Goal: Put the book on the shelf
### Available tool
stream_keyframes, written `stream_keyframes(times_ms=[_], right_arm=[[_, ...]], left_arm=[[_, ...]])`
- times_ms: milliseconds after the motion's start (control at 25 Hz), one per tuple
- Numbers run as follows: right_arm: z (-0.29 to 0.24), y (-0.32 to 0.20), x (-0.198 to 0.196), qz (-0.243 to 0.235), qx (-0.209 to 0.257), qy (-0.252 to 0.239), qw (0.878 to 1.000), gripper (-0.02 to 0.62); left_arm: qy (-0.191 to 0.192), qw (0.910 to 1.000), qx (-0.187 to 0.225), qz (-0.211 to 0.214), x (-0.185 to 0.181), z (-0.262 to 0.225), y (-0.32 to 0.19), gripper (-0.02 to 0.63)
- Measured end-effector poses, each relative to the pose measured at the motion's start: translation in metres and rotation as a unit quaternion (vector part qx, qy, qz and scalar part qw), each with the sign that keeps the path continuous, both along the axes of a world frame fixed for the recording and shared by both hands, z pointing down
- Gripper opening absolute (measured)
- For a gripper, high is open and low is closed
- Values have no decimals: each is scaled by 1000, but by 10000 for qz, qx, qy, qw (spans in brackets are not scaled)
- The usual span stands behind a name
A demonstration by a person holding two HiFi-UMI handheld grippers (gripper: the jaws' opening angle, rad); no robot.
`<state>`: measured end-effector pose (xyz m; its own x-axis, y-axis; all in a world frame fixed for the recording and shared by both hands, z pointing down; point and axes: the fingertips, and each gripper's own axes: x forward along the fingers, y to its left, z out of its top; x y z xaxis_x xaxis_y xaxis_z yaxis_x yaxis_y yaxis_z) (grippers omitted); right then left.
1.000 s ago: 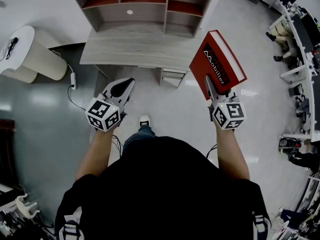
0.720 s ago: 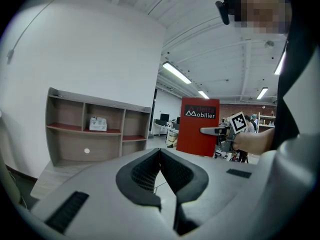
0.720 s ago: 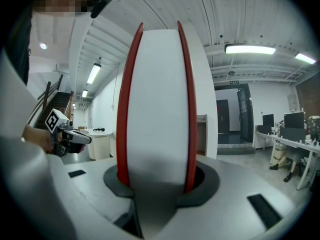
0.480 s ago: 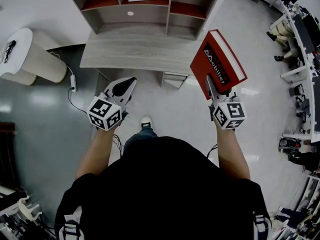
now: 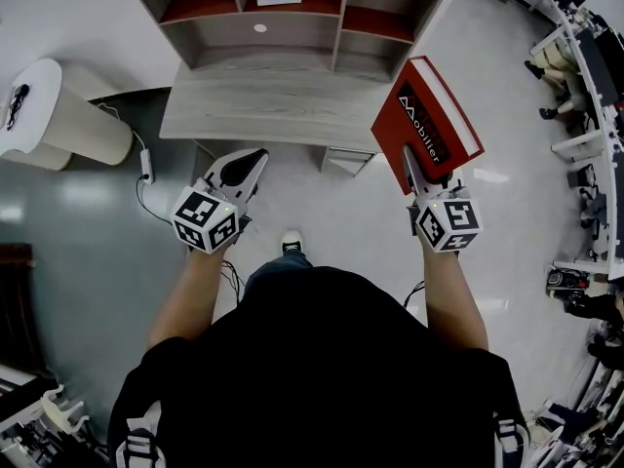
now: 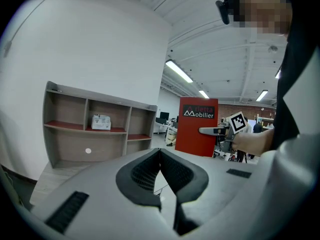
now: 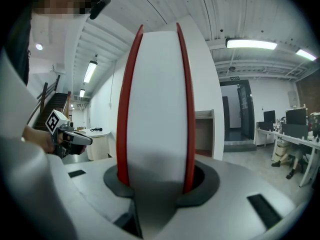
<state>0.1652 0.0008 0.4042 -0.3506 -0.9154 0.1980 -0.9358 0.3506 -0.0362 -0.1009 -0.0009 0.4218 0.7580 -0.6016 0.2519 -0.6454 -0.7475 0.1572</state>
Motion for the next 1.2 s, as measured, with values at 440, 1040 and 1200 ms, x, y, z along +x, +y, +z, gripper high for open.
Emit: stream_keyframes(times_ms=[440,1040,1200], right_arm=[[-3,-25,-23,139,-29,38,9999,173],[-13,-54,-53,295,28,84,9995,173],[-12,-64,-60,346,23,68,9994,173]], left_arm=[[79,9999,-4,152,-20,-1,-34,18],[136,9995,-17,284,-53,-4,-70,18],[119,9993,-28,348,-59,-1,-79,18]])
